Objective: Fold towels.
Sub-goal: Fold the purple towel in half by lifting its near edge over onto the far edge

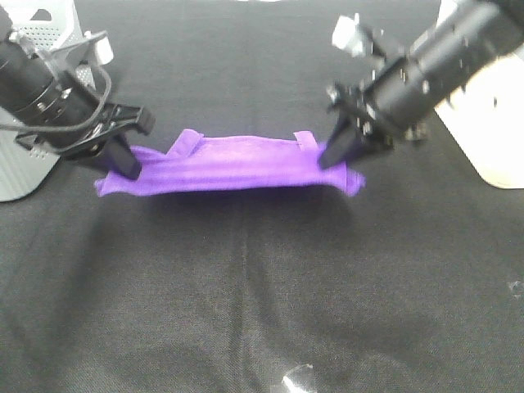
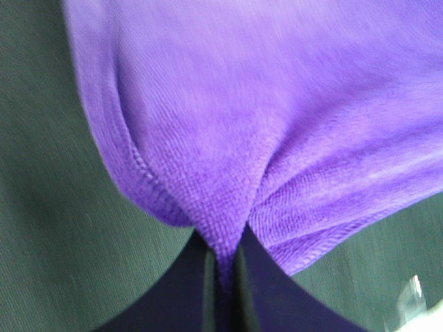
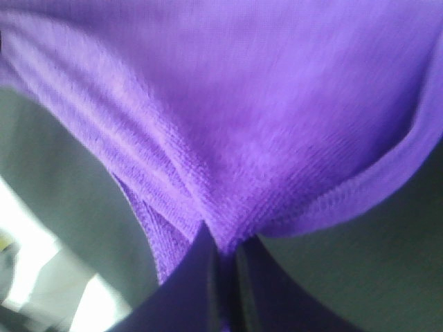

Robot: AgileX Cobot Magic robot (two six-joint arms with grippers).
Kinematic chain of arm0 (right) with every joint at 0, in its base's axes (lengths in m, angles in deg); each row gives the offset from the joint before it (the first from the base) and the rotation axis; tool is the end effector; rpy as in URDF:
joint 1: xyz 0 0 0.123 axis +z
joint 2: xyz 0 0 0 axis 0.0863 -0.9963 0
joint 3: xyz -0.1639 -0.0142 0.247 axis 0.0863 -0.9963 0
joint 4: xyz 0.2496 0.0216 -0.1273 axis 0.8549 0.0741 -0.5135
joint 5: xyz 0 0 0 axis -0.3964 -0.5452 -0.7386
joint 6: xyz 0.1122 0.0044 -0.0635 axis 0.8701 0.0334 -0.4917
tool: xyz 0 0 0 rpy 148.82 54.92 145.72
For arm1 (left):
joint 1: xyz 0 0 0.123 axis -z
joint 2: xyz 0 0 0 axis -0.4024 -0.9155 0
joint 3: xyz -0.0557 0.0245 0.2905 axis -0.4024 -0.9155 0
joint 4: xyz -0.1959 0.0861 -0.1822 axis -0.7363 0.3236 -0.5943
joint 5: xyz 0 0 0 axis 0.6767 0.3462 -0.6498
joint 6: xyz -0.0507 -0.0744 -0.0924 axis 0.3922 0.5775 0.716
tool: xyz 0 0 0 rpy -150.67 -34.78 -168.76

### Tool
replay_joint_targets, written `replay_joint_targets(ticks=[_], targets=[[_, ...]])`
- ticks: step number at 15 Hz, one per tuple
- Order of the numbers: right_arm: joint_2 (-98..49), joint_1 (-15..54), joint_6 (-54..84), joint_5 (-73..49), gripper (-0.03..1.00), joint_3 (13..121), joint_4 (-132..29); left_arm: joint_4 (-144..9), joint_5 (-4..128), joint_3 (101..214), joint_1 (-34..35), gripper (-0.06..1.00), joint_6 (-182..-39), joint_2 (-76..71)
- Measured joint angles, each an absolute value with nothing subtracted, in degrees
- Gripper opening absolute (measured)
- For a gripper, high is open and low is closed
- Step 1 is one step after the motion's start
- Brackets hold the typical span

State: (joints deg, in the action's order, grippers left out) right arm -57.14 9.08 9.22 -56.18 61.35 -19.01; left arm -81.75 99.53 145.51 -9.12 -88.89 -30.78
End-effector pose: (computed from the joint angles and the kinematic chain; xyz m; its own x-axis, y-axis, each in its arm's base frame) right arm 0.3821 0.1647 0.1816 -0.9122 -0.2575 -0.3187 -0.3904 0.7822 0.4855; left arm 0.3768 -0.1394 0.1728 -0.9337 0.0902 -0.3464 0.2151 0.9149 -0.3416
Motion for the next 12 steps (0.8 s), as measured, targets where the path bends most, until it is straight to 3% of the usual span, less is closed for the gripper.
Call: replay_joint_targets(ticks=[12], targets=[[-79.7, 9.0, 15.9, -53.2, 0.03, 93.9, -34.2, -77.3, 97.2, 177.0, -9.7, 0.0, -89.1, -55.7]])
